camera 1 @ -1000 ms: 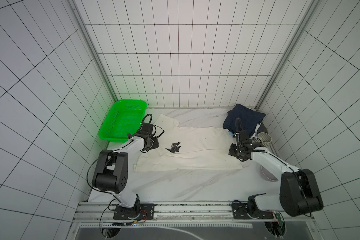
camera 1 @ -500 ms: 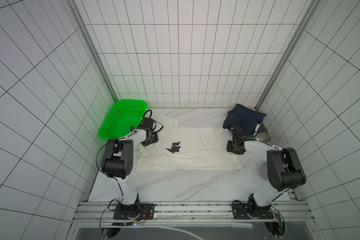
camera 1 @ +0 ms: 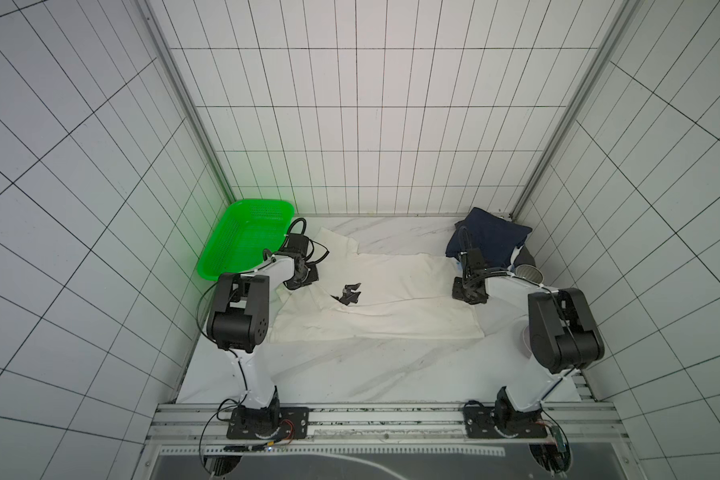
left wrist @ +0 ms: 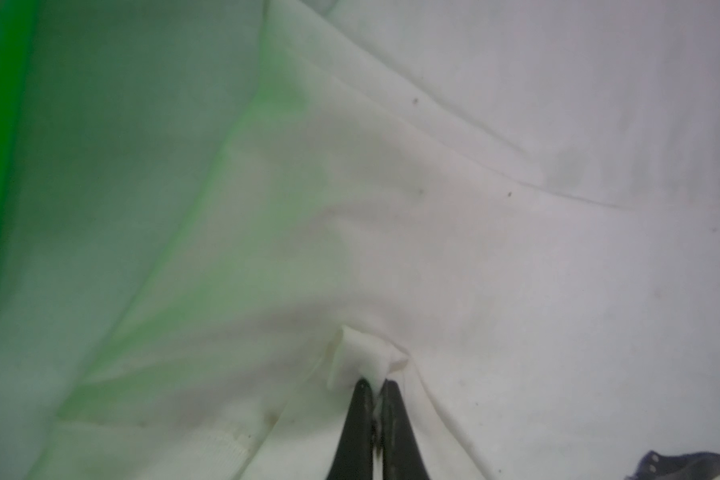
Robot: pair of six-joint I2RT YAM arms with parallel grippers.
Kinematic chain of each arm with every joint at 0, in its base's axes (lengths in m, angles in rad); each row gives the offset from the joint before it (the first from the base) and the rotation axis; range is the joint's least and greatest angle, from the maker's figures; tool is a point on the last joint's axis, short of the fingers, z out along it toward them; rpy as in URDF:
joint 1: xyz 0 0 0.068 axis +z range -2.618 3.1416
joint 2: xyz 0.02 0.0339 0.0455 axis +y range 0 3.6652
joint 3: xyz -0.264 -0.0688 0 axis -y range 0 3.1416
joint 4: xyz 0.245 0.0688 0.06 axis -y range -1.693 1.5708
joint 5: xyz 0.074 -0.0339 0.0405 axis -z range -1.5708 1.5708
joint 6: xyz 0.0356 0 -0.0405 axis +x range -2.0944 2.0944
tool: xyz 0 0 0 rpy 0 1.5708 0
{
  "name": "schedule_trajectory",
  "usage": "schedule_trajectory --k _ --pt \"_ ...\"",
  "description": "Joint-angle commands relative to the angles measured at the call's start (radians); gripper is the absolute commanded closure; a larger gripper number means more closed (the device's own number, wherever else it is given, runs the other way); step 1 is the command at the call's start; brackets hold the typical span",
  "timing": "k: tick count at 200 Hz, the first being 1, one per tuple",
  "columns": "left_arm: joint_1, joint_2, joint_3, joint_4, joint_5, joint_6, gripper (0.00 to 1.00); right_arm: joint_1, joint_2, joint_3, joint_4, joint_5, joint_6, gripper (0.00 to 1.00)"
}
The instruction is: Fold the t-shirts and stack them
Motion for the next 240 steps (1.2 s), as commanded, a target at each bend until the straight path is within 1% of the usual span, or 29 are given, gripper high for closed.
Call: schedule_trajectory --k 1,34,66,92,95,96,97,103,114,118,129,147,172,182,204,219,240 --pt "0.005 -0.038 0.025 -0.006 0.017 0.014 1.0 -0.007 -0.026 0.072 -0.03 0.025 -0.005 1.0" --pt "0.003 -0.131 -0.004 -0.018 0.029 0.012 1.0 -0.007 -0.093 0.044 -0.044 0.024 0.001 1.0" --pt "0.005 -0.212 -0.044 -0.035 0.014 0.01 1.0 -0.007 -0.135 0.011 -0.053 0.026 0.001 1.0" --pt "0.006 -0.254 -0.06 -0.042 0.014 0.009 1.0 -0.008 -0.119 0.003 -0.041 0.043 -0.002 1.0" --pt "0.006 -0.257 -0.06 -0.044 0.015 0.008 1.0 -0.008 -0.112 0.007 -0.041 0.046 -0.002 0.97" --pt "0.007 -0.258 -0.061 -0.045 0.016 0.008 1.0 -0.008 -0.106 0.009 -0.041 0.046 -0.004 0.94" --pt "0.007 -0.257 -0.06 -0.045 0.016 0.009 1.0 -0.008 -0.106 0.009 -0.041 0.046 -0.004 0.94" --pt "0.006 -0.261 -0.059 -0.045 0.018 0.008 1.0 -0.008 -0.089 0.02 -0.041 0.04 -0.011 0.86" --pt "0.006 -0.259 -0.058 -0.045 0.017 0.01 1.0 -0.008 -0.051 0.043 -0.043 0.017 -0.017 0.75" --pt "0.007 -0.256 -0.056 -0.047 0.016 0.01 1.0 -0.008 -0.039 0.051 -0.045 0.01 -0.016 0.72" --pt "0.006 -0.246 -0.05 -0.053 0.015 0.016 1.0 -0.009 -0.012 0.067 -0.045 -0.015 -0.018 0.69" --pt "0.011 -0.229 -0.046 -0.053 0.012 0.019 1.0 -0.008 0.014 0.074 -0.045 -0.007 -0.018 0.63" --pt "0.014 -0.22 -0.047 -0.048 0.018 0.019 1.0 -0.009 0.023 0.069 -0.037 -0.004 -0.02 0.61" --pt "0.015 -0.222 -0.049 -0.047 0.018 0.019 1.0 -0.01 0.025 0.069 -0.035 -0.002 -0.019 0.63" --pt "0.015 -0.238 -0.054 -0.047 0.006 0.018 1.0 -0.01 0.019 0.06 -0.019 -0.009 -0.014 0.8" --pt "0.016 -0.249 -0.056 -0.05 0.008 0.017 1.0 -0.009 0.021 0.061 -0.022 -0.003 -0.013 0.84" --pt "0.016 -0.271 -0.061 -0.056 0.01 0.015 1.0 -0.01 0.012 0.062 -0.029 0.009 -0.013 0.94"
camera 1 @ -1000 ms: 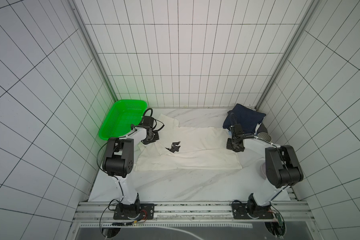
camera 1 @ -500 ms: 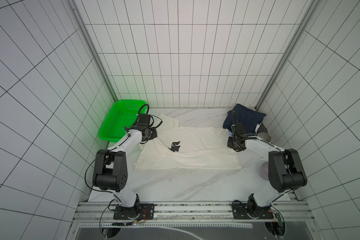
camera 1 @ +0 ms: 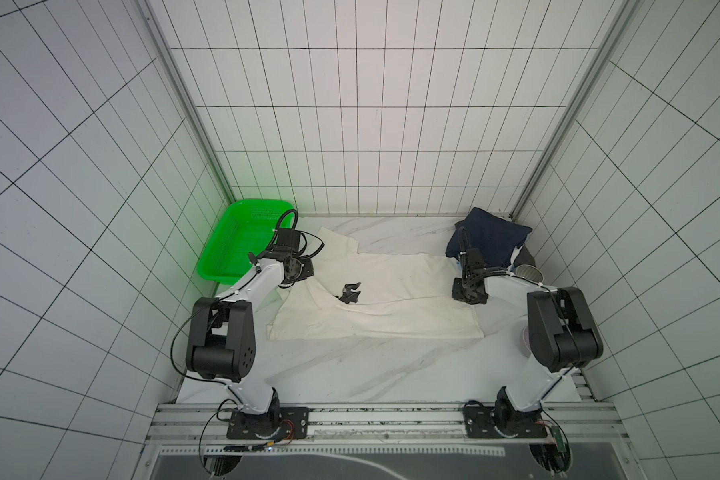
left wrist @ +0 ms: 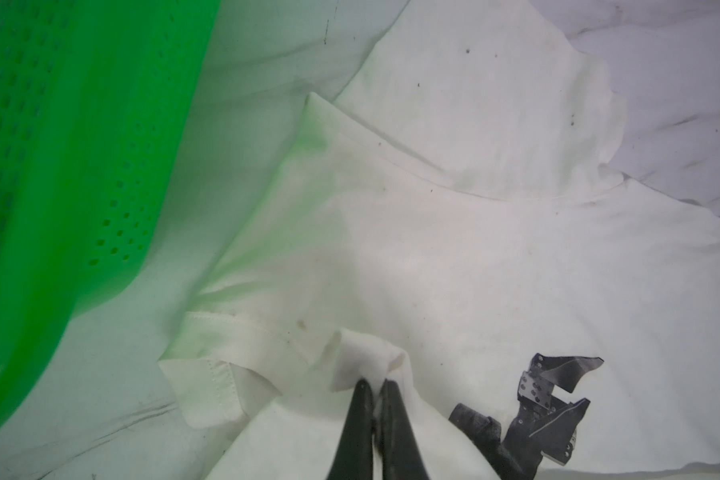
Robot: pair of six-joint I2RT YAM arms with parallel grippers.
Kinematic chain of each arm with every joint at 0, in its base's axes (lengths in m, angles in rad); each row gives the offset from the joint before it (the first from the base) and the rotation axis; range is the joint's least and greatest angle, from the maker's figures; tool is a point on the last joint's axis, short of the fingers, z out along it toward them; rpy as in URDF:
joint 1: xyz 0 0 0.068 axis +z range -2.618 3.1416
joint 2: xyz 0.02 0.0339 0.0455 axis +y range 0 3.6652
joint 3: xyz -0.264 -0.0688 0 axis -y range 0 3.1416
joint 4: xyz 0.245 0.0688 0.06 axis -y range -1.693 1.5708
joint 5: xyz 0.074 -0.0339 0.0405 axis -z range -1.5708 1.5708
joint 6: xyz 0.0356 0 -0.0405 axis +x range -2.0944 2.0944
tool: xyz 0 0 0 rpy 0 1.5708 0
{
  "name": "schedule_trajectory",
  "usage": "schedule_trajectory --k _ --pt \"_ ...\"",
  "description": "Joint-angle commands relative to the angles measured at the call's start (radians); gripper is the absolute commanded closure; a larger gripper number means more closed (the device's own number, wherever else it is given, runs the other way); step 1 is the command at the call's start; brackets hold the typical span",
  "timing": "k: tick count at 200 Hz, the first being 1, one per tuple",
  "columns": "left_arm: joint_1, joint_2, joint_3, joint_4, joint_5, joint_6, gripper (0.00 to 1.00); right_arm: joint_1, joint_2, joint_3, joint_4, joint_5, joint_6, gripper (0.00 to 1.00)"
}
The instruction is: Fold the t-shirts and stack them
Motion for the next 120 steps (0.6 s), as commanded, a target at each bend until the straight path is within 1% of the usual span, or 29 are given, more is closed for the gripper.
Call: schedule_trajectory --k 1,10,29,48,66,94,107,120 --pt "0.007 -0.041 -0.01 0.0 -0.008 0.008 1.0 -0.009 0.0 0.056 -0.015 0.016 0.003 0.95" --pt "0.006 -0.056 -0.014 -0.006 -0.007 0.005 1.0 -0.01 -0.007 0.057 -0.02 0.013 0.004 1.0" --pt "0.006 -0.106 -0.026 -0.032 -0.007 0.004 1.0 -0.006 -0.05 0.048 -0.044 0.017 0.017 1.0" --pt "0.006 -0.185 -0.065 -0.053 -0.017 0.001 1.0 0.004 -0.138 0.02 -0.082 0.013 0.032 1.0" --pt "0.006 -0.273 -0.119 -0.073 -0.021 -0.008 1.0 0.033 -0.241 -0.037 -0.112 0.019 0.063 1.0" --pt "0.006 -0.441 -0.209 -0.117 0.004 -0.02 1.0 0.102 -0.448 -0.177 -0.152 0.02 0.129 1.0" --pt "0.006 -0.529 -0.233 -0.158 -0.002 -0.028 1.0 0.136 -0.547 -0.234 -0.182 0.027 0.178 1.0" --pt "0.006 -0.617 -0.247 -0.192 -0.004 -0.042 1.0 0.156 -0.639 -0.274 -0.229 0.01 0.22 1.0"
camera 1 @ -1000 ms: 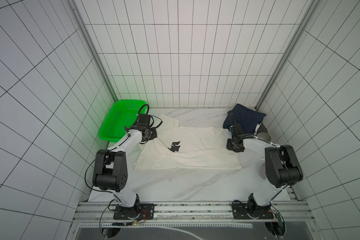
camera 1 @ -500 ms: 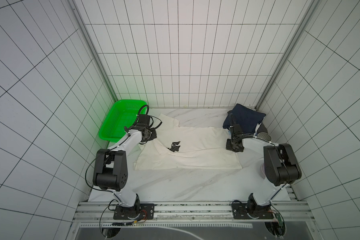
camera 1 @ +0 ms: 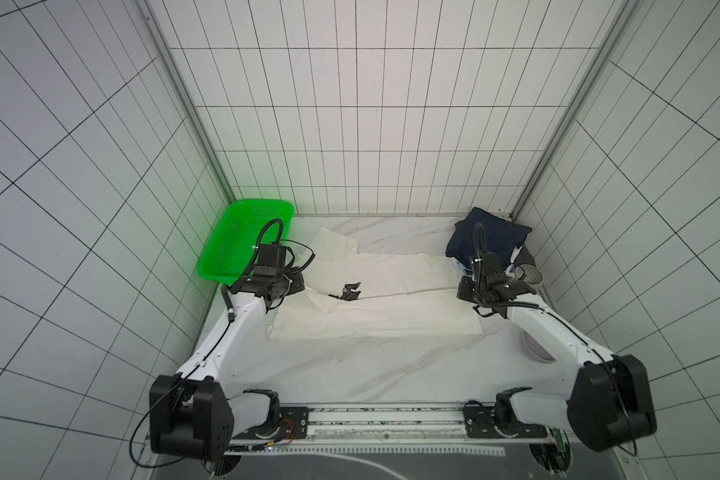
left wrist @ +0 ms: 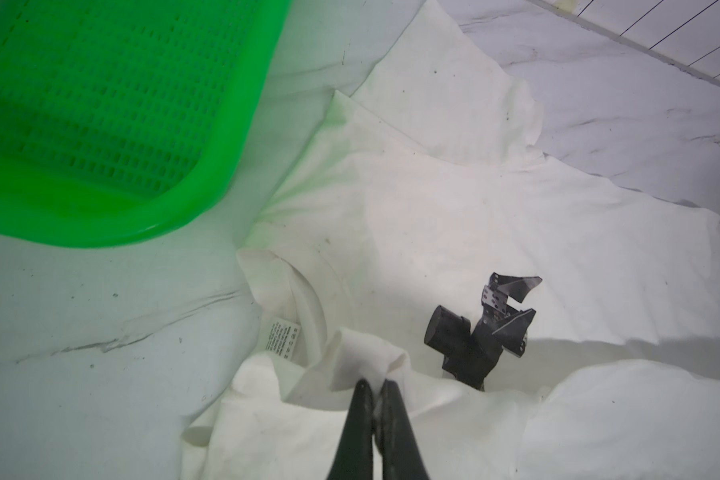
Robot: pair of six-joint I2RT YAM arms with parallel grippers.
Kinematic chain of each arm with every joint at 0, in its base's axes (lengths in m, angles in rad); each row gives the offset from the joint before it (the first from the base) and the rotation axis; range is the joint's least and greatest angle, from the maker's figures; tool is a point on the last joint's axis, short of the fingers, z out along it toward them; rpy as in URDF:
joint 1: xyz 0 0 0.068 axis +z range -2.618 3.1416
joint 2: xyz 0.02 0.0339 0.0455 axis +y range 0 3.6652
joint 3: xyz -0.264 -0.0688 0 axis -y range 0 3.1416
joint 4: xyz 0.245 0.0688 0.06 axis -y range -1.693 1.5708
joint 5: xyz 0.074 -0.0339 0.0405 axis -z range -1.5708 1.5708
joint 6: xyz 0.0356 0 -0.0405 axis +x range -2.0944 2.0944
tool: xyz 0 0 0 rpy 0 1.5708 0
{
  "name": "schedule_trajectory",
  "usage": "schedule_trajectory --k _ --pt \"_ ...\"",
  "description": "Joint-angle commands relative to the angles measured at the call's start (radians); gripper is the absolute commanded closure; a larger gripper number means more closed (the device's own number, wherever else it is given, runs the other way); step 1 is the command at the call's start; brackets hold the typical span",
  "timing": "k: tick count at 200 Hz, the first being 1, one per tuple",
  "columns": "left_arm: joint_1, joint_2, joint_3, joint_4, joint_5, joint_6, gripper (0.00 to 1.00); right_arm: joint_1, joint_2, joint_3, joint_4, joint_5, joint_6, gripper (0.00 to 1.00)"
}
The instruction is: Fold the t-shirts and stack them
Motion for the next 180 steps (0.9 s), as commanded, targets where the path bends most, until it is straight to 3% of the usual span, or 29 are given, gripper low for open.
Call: schedule_trajectory --k 1,45,66,85,112,154,180 --pt "0.006 -0.133 -0.025 -0.078 -0.005 -0.026 1.0 0.04 -0.126 -0.111 -0.124 0.001 0.11 1.0" --pt "0.006 -0.419 -0.067 -0.212 0.032 -0.075 1.0 0.122 -0.44 -0.17 -0.238 -0.057 0.257 1.0" --pt "0.005 -0.544 -0.115 -0.237 0.026 -0.099 1.0 0.135 -0.523 -0.177 -0.276 -0.103 0.301 1.0" --pt "0.005 -0.585 -0.119 -0.264 0.01 -0.118 1.0 0.135 -0.545 -0.162 -0.337 -0.073 0.313 1.0" --pt "0.007 -0.496 -0.12 -0.238 0.001 -0.122 1.0 0.135 -0.539 -0.153 -0.313 0.032 0.326 1.0" --pt "0.003 -0.275 -0.109 -0.122 -0.032 -0.123 1.0 0.125 -0.377 -0.15 -0.16 0.108 0.331 1.0" --pt "0.006 -0.124 -0.1 -0.037 -0.054 -0.109 1.0 0.052 -0.304 -0.132 -0.128 0.147 0.3 1.0"
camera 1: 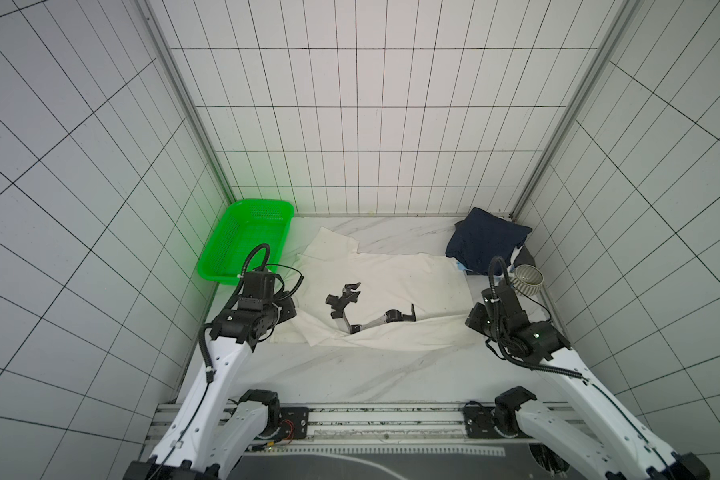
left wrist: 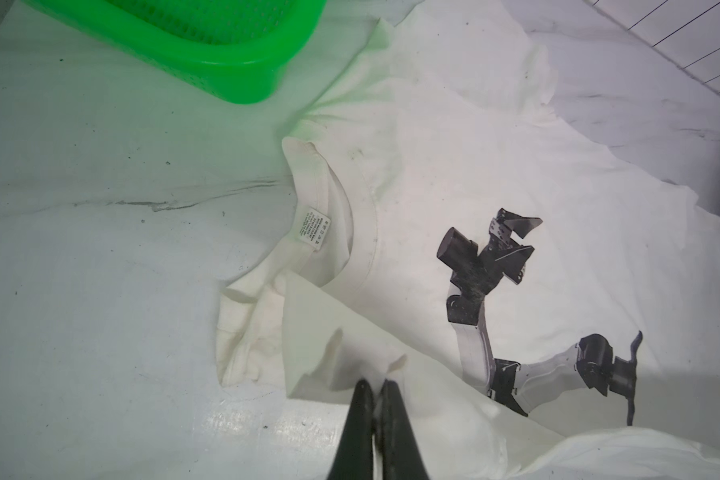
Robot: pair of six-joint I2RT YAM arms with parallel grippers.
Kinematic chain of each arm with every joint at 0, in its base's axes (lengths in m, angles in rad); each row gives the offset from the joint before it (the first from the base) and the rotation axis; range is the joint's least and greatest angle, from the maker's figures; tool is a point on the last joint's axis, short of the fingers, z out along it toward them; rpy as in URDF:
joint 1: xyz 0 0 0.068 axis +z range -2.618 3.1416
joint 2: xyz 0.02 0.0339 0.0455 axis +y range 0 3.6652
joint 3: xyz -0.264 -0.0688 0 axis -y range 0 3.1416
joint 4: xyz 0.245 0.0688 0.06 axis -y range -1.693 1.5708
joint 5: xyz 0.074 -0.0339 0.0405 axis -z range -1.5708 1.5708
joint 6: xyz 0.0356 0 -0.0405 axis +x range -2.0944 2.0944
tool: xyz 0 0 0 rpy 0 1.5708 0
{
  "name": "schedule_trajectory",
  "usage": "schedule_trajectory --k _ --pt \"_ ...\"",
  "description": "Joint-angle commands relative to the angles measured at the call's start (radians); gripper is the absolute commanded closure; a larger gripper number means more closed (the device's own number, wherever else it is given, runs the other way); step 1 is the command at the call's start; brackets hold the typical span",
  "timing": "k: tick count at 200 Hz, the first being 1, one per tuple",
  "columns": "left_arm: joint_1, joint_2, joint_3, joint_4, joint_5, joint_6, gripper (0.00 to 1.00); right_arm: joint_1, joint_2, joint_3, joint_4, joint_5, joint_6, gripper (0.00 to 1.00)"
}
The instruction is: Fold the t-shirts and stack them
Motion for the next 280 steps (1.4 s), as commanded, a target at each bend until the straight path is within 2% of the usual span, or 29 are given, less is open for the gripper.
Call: schedule_trajectory --k 1,27,54,94,127,149,187,201,213,251,280 --pt "0.006 0.098 0.013 0.117 -0.042 0.005 1.0 -0.061 0.034 -0.008 0.067 0.081 -0.009 1.0" --pt "0.005 0.25 0.059 0.177 -0.033 0.024 1.0 -0.16 0.059 -0.056 0.167 0.029 -0.056 1.0" --pt "0.002 0.387 0.104 0.2 -0.048 0.041 1.0 -0.2 0.143 -0.066 0.251 -0.032 -0.109 1.0" --pt "0.002 0.46 0.14 0.189 -0.053 0.072 1.0 -0.223 0.255 -0.018 0.251 -0.104 -0.168 1.0" --pt "0.003 0.287 0.127 0.1 -0.051 0.063 1.0 -0.221 0.154 -0.035 0.201 -0.206 -0.16 1.0" --pt "-0.017 0.1 0.108 0.037 -0.048 0.039 1.0 -0.211 0.098 -0.008 0.055 -0.28 -0.153 1.0" --pt "-0.15 -0.169 -0.021 -0.014 -0.164 -0.082 1.0 -0.141 -0.015 -0.038 -0.044 -0.272 -0.114 0.99" --pt "-0.255 -0.201 0.0 -0.054 -0.245 -0.138 1.0 -0.131 -0.03 -0.035 -0.067 -0.28 -0.11 0.99" --pt "-0.293 -0.214 0.015 -0.09 -0.277 -0.167 1.0 -0.124 -0.048 -0.029 -0.079 -0.282 -0.105 0.99" --pt "-0.296 -0.248 -0.001 -0.147 -0.283 -0.2 1.0 -0.111 -0.158 -0.019 -0.135 -0.256 -0.085 1.0" --pt "-0.296 -0.277 0.017 -0.195 -0.335 -0.227 1.0 -0.111 -0.197 -0.021 -0.185 -0.255 -0.093 1.0"
